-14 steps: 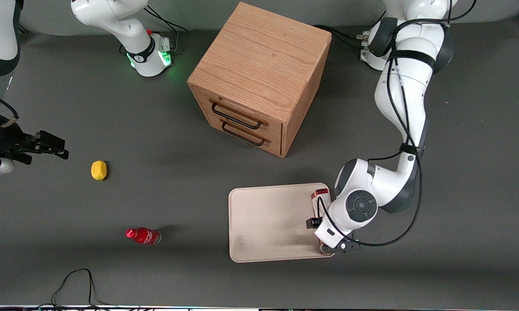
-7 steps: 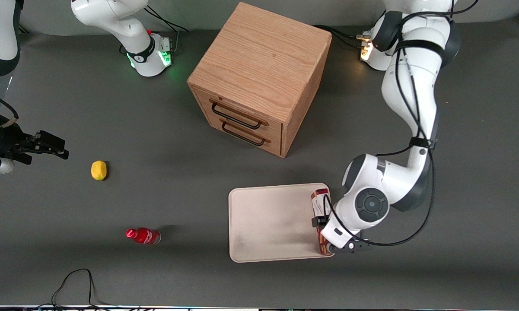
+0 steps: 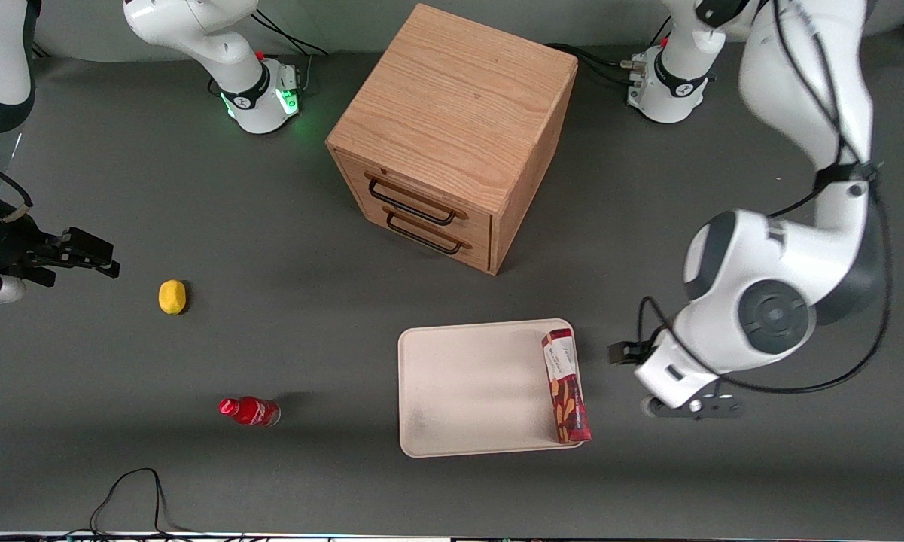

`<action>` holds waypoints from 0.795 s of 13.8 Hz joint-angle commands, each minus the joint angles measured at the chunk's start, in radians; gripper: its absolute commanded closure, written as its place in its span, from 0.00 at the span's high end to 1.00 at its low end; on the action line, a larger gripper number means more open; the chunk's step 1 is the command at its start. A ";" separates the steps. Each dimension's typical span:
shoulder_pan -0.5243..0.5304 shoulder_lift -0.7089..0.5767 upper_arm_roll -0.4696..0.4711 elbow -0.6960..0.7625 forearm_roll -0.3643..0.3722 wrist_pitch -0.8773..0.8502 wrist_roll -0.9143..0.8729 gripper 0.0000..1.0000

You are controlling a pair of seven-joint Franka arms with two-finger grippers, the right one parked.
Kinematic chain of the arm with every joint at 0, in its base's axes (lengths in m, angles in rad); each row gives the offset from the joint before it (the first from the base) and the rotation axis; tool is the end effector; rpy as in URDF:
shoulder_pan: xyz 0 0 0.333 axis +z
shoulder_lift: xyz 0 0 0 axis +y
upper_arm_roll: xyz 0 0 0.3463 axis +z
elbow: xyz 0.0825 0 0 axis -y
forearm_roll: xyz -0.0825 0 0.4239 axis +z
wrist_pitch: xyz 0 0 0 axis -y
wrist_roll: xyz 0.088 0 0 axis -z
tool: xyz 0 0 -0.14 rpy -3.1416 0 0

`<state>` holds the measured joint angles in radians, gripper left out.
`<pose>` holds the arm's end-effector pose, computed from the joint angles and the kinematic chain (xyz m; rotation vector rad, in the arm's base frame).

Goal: Place red cookie box on tray

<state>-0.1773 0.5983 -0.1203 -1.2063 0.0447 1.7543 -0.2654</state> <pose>0.7488 -0.2015 0.4127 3.1298 -0.0348 -0.0803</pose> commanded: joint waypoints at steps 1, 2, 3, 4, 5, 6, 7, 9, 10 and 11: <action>0.042 -0.285 -0.006 -0.344 -0.012 0.024 0.038 1.00; 0.044 -0.348 -0.002 -0.401 -0.011 0.019 0.040 1.00; 0.044 -0.398 0.001 -0.442 -0.011 0.011 0.040 1.00; 0.067 -0.447 0.001 -0.481 -0.009 0.010 0.046 1.00; 0.099 -0.492 -0.002 -0.522 -0.009 0.010 0.075 1.00; 0.117 -0.535 0.001 -0.559 -0.009 0.010 0.115 1.00; 0.136 -0.572 0.001 -0.576 -0.009 -0.008 0.135 1.00; 0.130 -0.601 0.028 -0.537 0.012 -0.128 0.141 1.00; 0.115 -0.620 0.075 -0.524 0.012 -0.154 0.164 1.00; 0.089 -0.627 0.130 -0.521 0.012 -0.154 0.211 1.00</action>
<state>-0.0495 0.0132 -0.0692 -1.7169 0.0485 1.6235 -0.1206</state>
